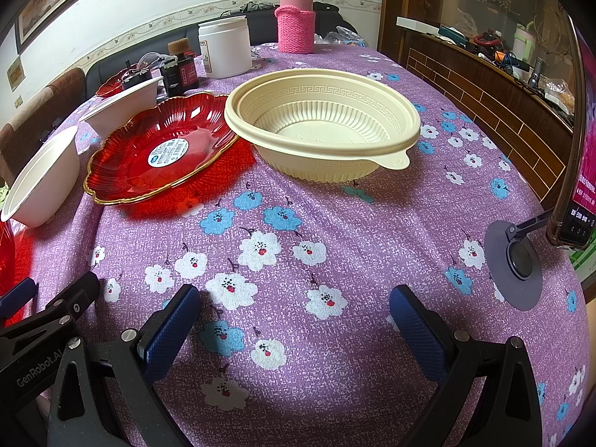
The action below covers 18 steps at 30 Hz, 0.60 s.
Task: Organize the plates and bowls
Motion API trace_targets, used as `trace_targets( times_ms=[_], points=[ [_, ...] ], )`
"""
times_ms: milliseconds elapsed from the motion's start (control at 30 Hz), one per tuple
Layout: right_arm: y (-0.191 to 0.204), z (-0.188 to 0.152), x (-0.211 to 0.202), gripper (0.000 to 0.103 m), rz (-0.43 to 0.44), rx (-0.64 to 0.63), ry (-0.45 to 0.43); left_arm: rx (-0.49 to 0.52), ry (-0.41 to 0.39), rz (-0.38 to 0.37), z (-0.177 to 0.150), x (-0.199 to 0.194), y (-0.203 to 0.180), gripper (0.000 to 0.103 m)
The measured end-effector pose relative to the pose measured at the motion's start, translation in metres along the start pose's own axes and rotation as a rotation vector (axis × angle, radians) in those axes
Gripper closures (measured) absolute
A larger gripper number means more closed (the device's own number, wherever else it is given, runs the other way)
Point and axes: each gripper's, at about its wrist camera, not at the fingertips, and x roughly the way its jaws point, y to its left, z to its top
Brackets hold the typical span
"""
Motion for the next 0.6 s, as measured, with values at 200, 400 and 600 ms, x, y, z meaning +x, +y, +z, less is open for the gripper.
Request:
trace_targets(
  times_ms=[200,400,600],
  points=[
    [0.0,0.0001,0.0001,0.001,0.0,0.0,0.0,-0.023,0.005,0.019,-0.0027,-0.0018,0.0032,0.0],
    [-0.0002,0.0,-0.0001,0.001,0.0,0.0,0.0,-0.021,0.015,0.019,-0.0034,-0.0026,0.0031,0.0],
    [-0.0003,0.0,0.0,0.001,0.0,0.0,0.0,-0.027,0.009,0.018,-0.0054,-0.0041,0.004,0.0]
  ],
)
